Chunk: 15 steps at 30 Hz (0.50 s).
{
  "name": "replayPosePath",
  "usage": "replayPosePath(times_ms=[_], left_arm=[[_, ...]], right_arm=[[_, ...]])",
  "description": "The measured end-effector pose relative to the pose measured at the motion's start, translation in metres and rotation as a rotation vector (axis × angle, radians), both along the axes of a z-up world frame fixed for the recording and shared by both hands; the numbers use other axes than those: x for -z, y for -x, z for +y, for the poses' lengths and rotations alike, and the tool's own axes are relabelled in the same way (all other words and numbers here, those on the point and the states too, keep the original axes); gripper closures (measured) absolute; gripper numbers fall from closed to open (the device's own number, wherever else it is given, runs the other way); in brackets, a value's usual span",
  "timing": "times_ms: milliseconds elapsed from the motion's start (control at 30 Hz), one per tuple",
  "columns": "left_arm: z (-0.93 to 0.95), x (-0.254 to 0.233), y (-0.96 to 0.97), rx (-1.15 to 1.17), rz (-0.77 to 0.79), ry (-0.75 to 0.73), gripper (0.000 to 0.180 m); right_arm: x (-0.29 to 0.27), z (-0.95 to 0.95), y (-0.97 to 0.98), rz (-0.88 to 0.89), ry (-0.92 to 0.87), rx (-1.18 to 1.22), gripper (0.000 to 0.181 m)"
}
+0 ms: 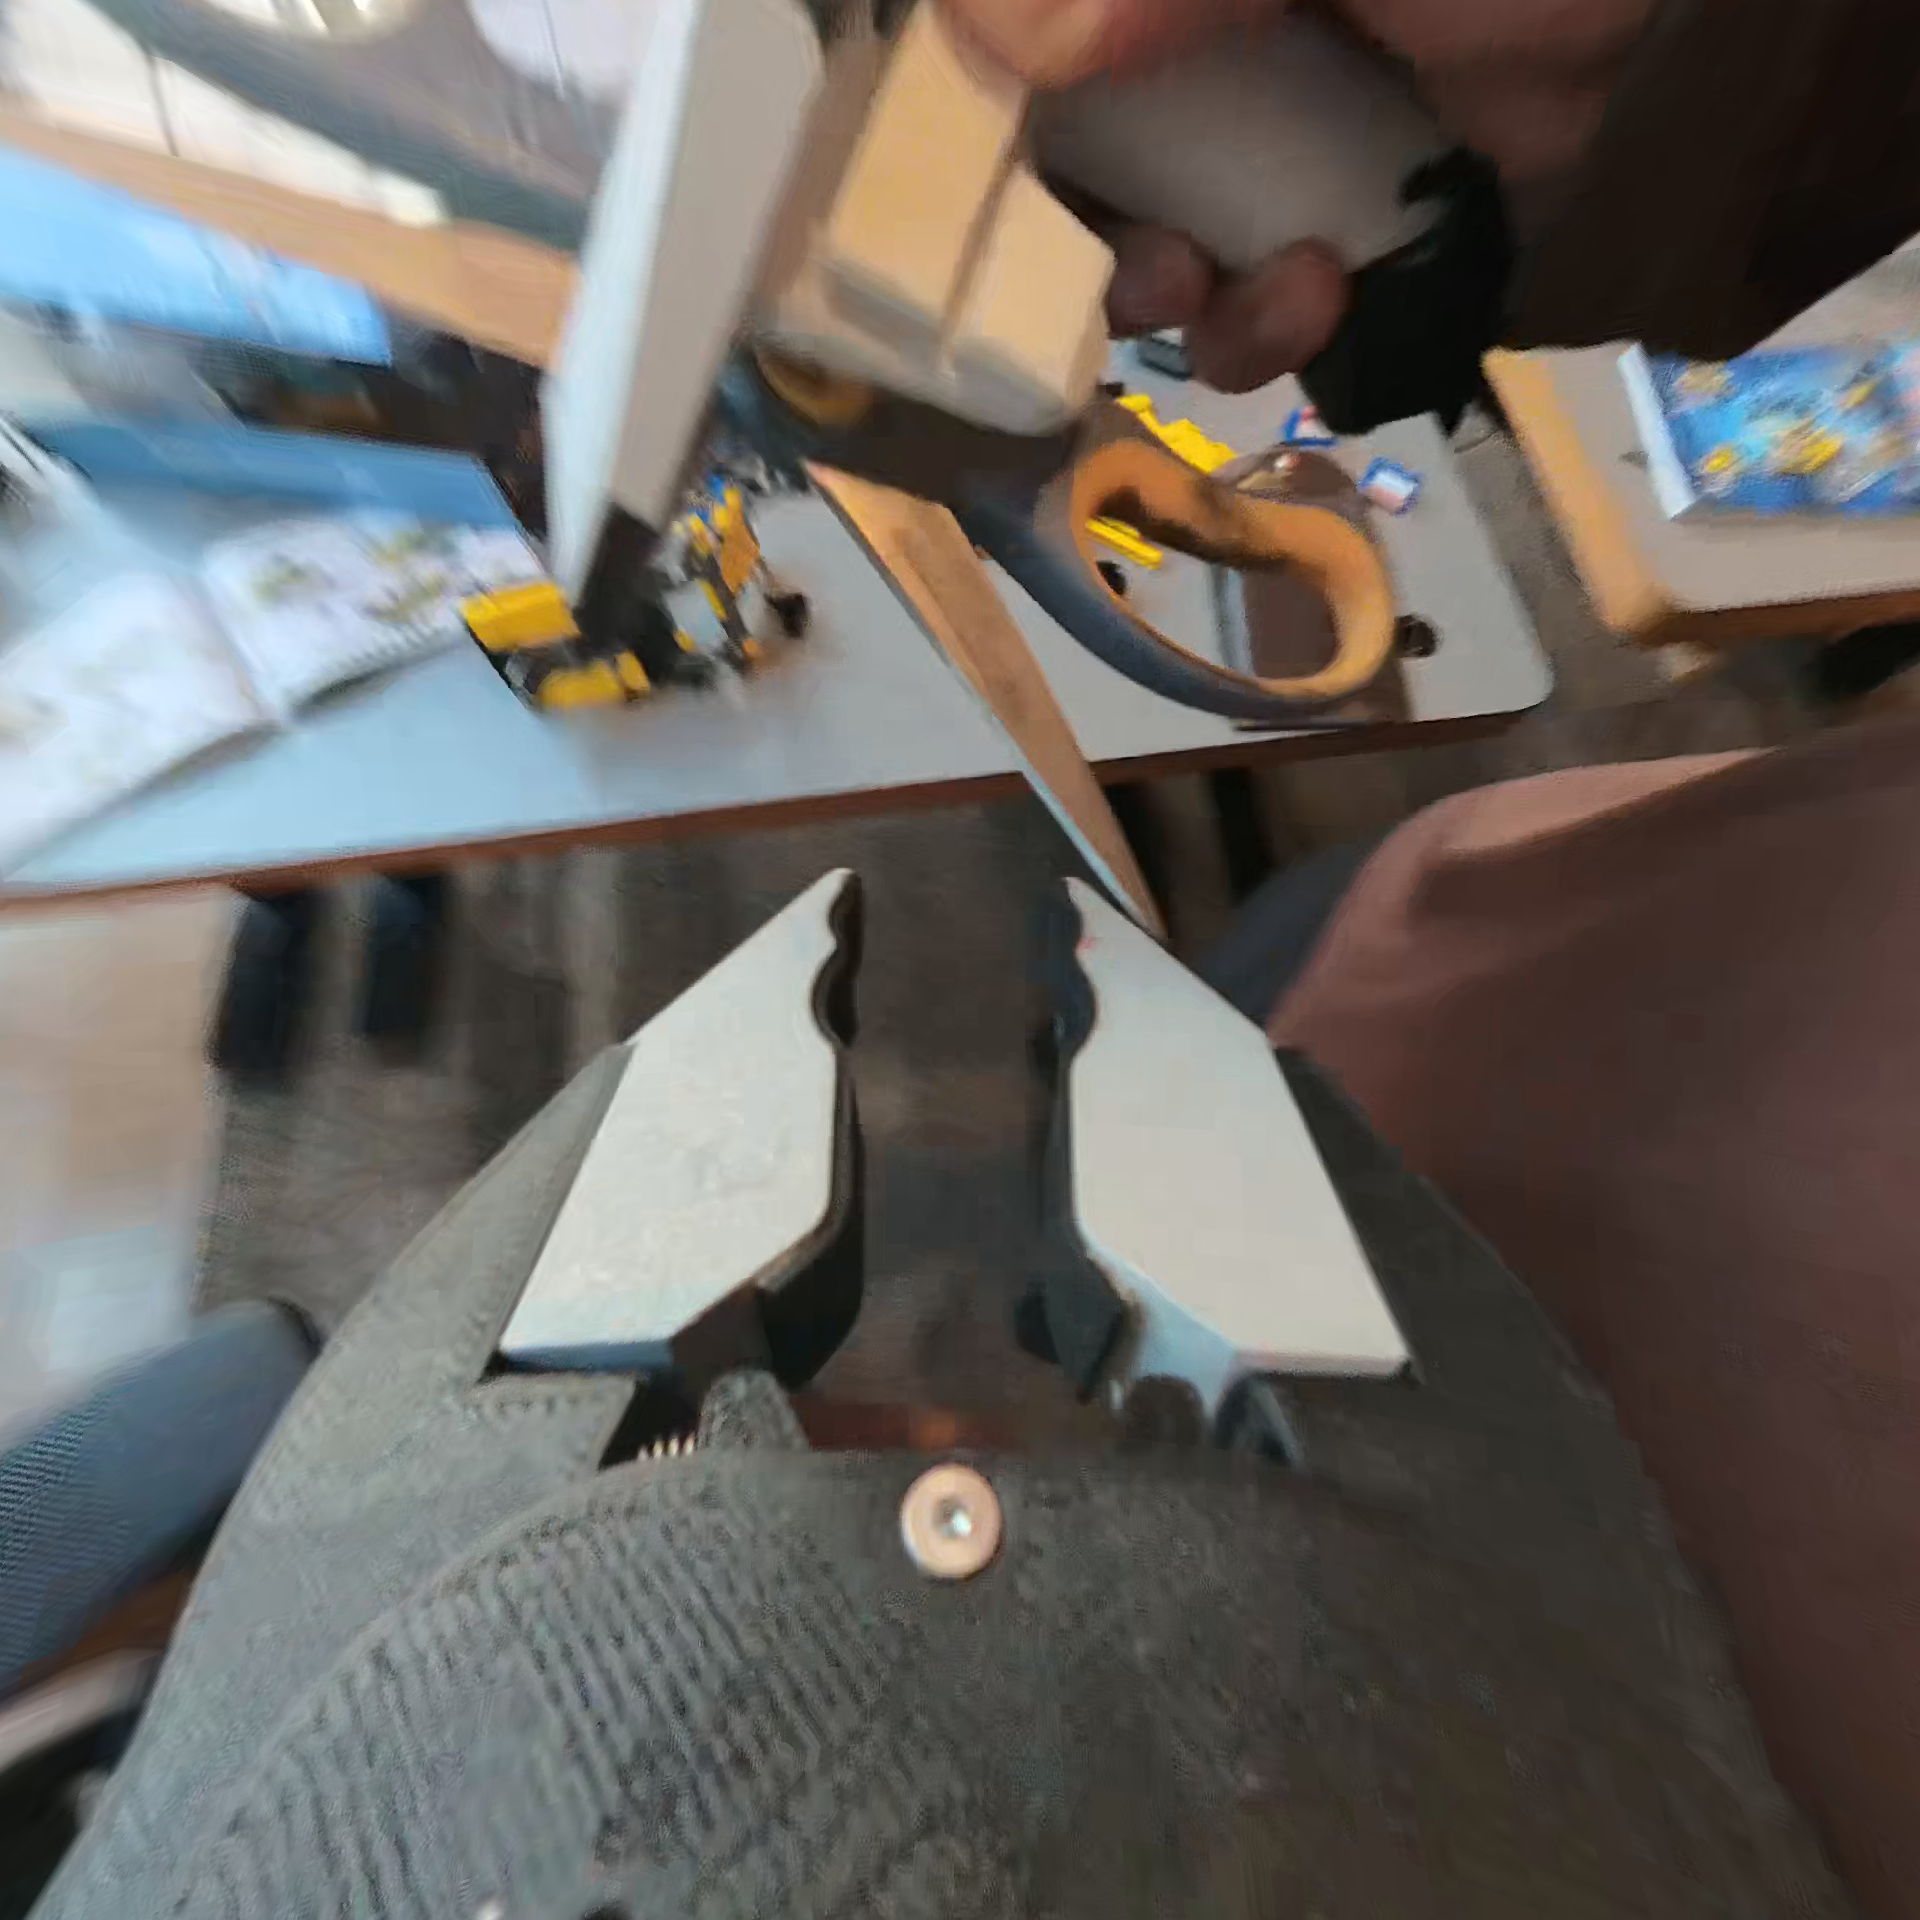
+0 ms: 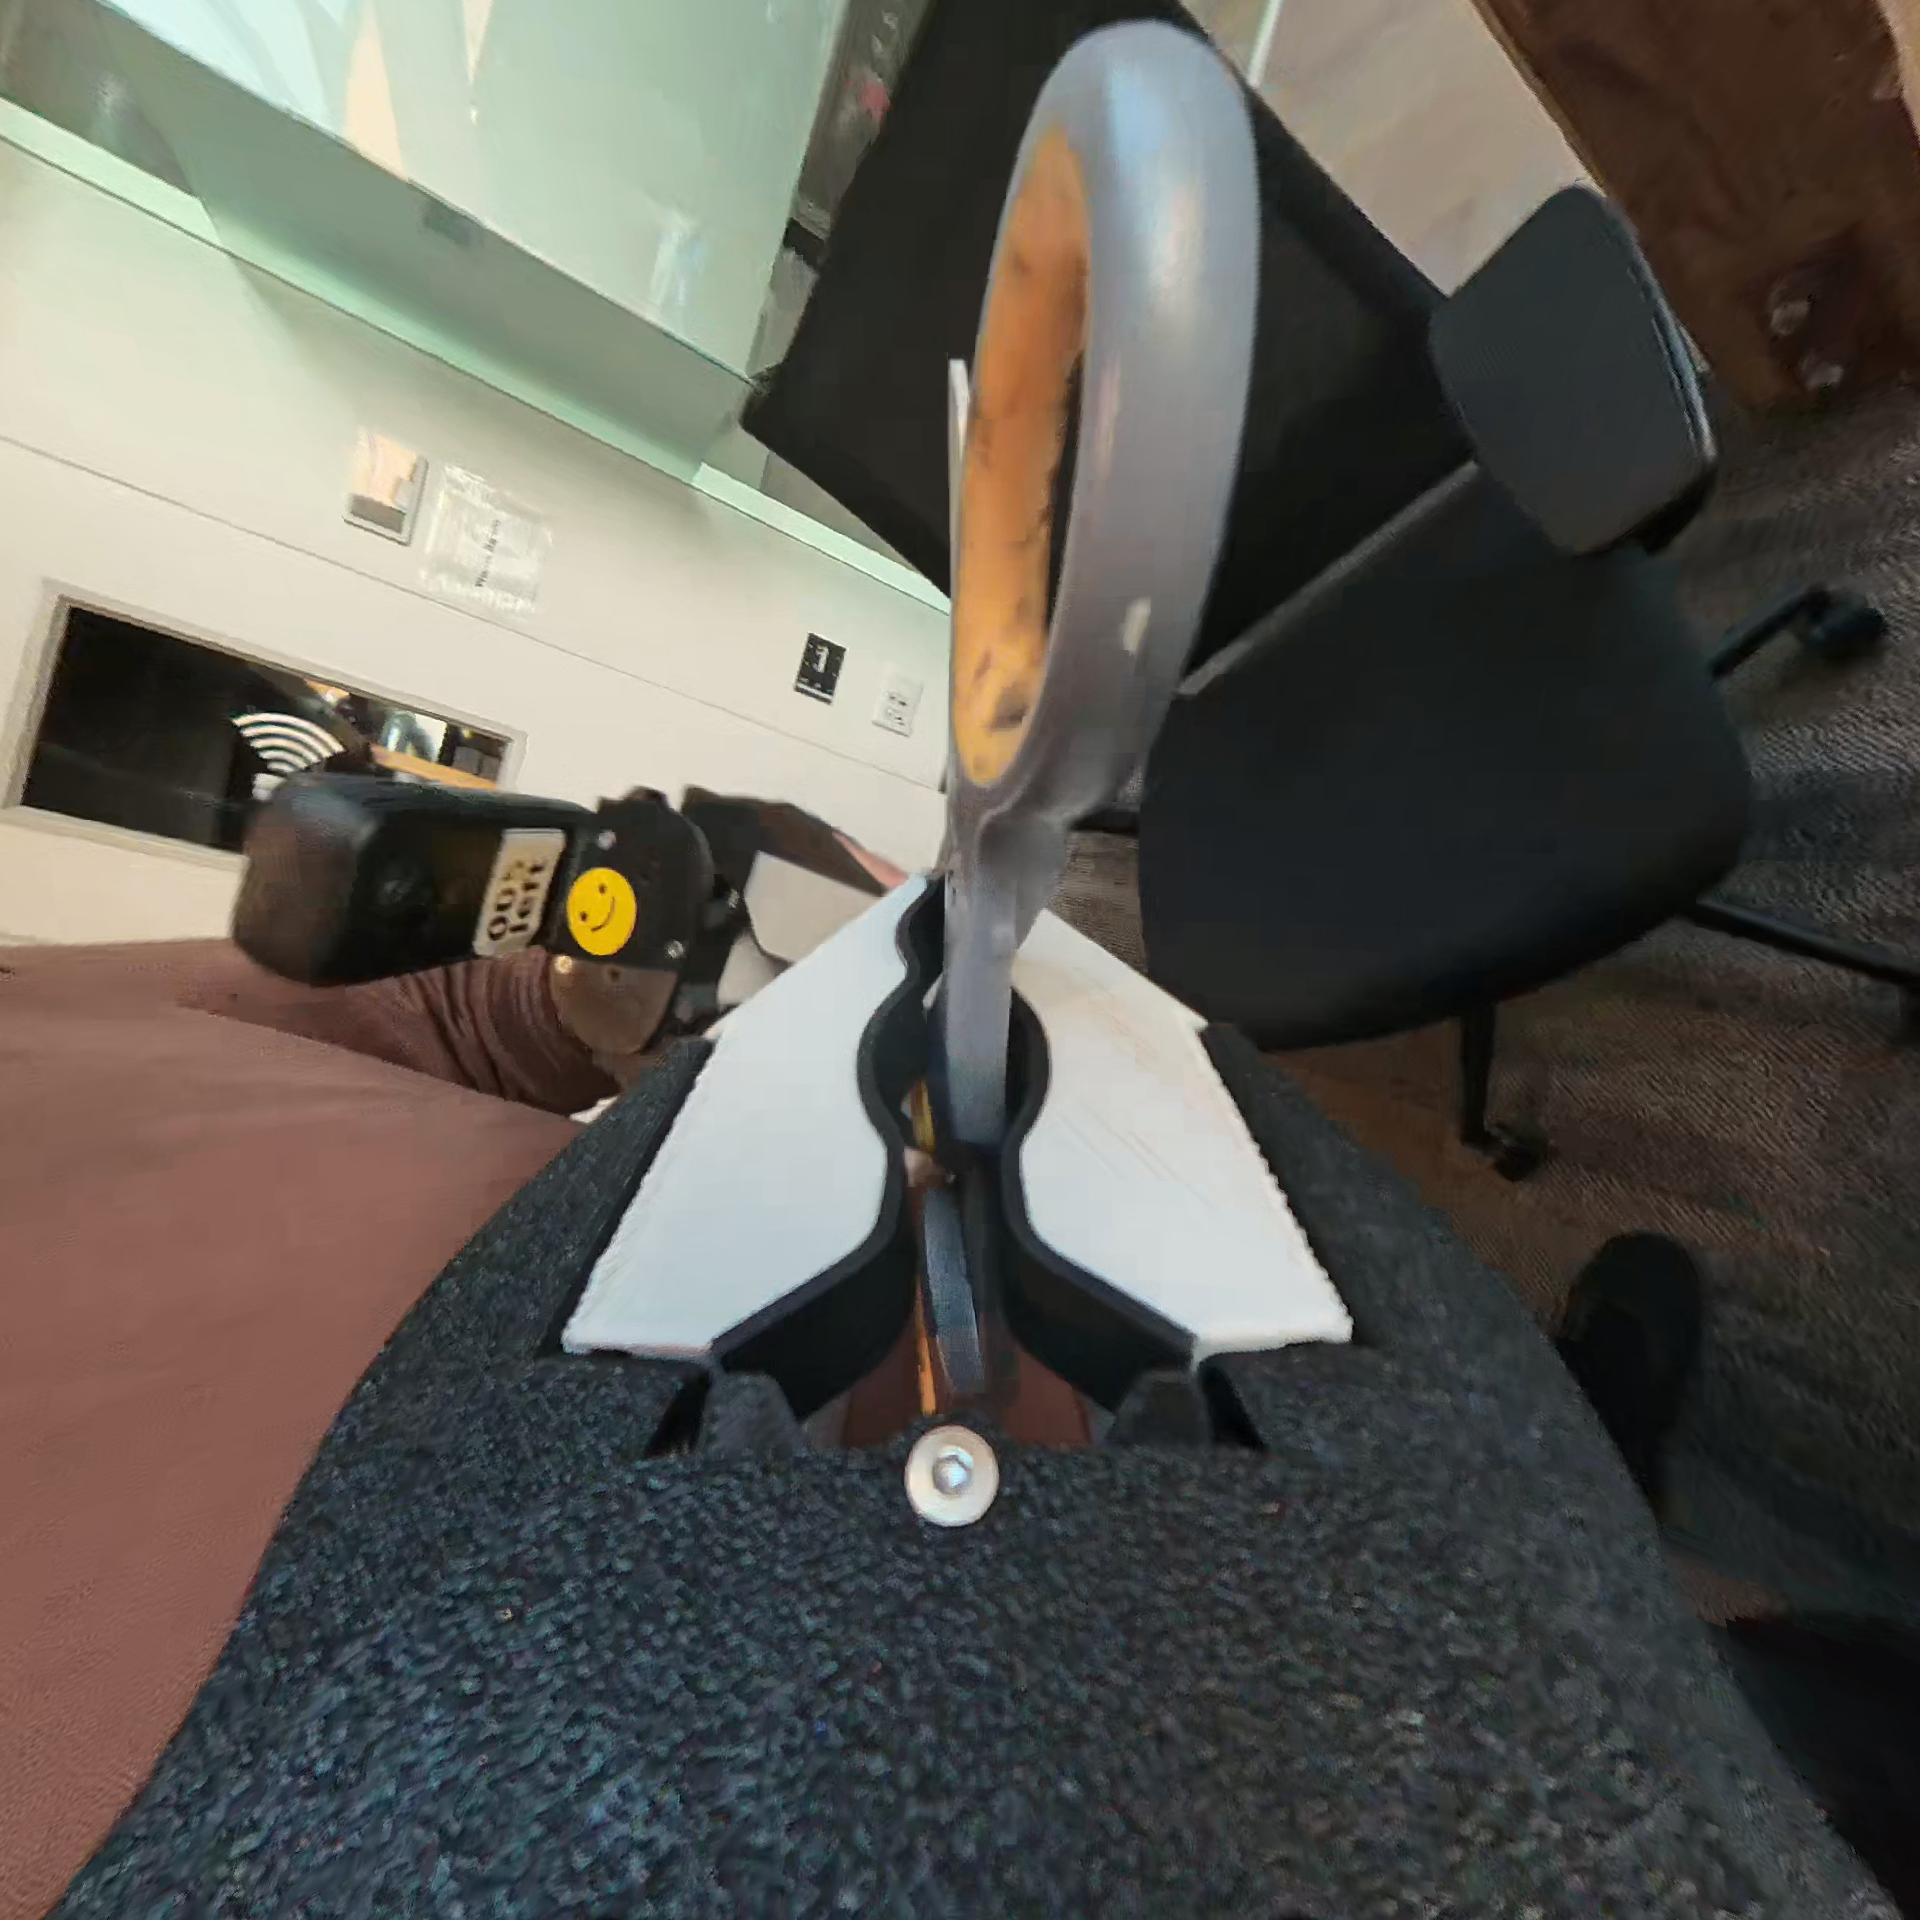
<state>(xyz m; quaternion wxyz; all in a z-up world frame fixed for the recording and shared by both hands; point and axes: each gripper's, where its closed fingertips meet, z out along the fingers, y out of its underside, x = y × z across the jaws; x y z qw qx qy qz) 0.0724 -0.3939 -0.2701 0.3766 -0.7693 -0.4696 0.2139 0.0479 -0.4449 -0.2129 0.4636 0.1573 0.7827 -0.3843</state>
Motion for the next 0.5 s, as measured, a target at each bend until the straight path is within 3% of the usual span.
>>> replayPosePath(times_ms=[67, 200, 233, 267, 333, 433, 500], left_arm=[[-0.009, -0.004, -0.012, -0.056, -0.048, -0.12, 0.146], [-0.043, -0.014, -0.014, -0.197, -0.07, -0.152, 0.15], [-0.043, -0.02, -0.017, -0.184, -0.085, -0.212, 0.124], [-0.041, -0.029, -0.019, -0.162, -0.089, -0.285, 0.086], [-0.052, -0.042, -0.011, -0.224, -0.072, -0.346, 0.097], [-0.066, -0.05, 0.017, -0.296, -0.06, -0.295, 0.11], [-0.059, -0.055, 0.042, -0.291, -0.079, -0.325, 0.132]], right_arm=[[-0.008, -0.022, -0.006, -0.007, 0.035, -0.045, 0.179], [-0.02, -0.06, -0.001, 0.04, 0.105, -0.097, 0.18], [-0.025, -0.069, 0.007, 0.046, 0.131, -0.09, 0.18], [-0.032, -0.077, 0.015, 0.051, 0.162, -0.096, 0.179], [-0.045, -0.088, 0.024, 0.044, 0.211, -0.142, 0.18], [-0.064, -0.095, 0.026, 0.011, 0.267, -0.233, 0.179], [-0.072, -0.096, 0.028, 0.016, 0.301, -0.274, 0.179]])
